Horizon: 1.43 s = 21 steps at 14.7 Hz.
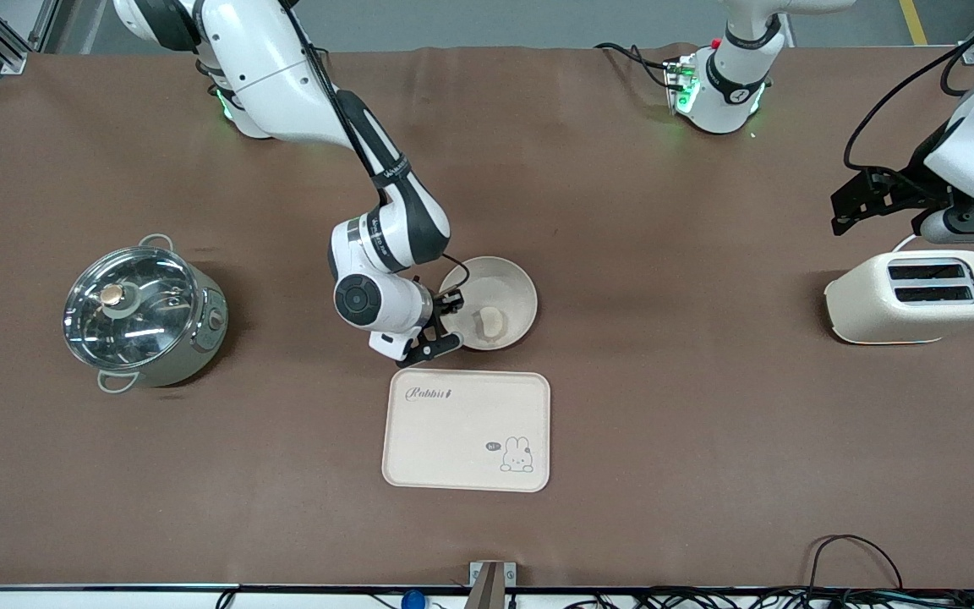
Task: Place bun in plate and plate on tray
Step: 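Grasp the plate rim with the right gripper while the left gripper retracts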
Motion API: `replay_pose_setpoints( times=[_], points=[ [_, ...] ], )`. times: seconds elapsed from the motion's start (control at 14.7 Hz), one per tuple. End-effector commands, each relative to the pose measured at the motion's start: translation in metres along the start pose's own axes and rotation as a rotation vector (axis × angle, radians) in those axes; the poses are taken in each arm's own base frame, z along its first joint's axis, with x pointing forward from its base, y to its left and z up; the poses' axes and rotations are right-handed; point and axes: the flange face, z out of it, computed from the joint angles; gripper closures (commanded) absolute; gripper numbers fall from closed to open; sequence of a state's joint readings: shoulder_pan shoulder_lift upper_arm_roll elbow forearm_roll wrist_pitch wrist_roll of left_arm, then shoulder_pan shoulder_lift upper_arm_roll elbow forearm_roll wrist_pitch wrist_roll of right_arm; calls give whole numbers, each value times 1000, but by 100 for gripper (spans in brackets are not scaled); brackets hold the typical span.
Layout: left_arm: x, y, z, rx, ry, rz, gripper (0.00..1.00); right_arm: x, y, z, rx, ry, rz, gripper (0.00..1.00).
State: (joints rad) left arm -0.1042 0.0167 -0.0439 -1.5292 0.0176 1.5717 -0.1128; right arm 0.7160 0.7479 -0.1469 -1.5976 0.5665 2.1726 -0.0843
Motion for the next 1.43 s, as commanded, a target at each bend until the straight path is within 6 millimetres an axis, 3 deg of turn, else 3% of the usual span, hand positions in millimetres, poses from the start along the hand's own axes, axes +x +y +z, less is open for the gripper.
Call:
replay_pose_setpoints(
  times=[0.0, 0.41, 1.09, 1.36],
  points=[
    [0, -1, -3, -7, 3, 23, 0, -2, 0, 3, 13, 7, 4, 75],
    [9, -37, 6, -14, -7, 109, 0, -3, 1, 5, 10, -1, 2, 87],
    [18, -41, 2, -18, 10, 92, 0, -4, 3, -1, 17, -21, -10, 98],
    [19, -46, 2, -25, 10, 88, 0, -6, 3, -13, 32, -41, -1, 99]
  ],
)
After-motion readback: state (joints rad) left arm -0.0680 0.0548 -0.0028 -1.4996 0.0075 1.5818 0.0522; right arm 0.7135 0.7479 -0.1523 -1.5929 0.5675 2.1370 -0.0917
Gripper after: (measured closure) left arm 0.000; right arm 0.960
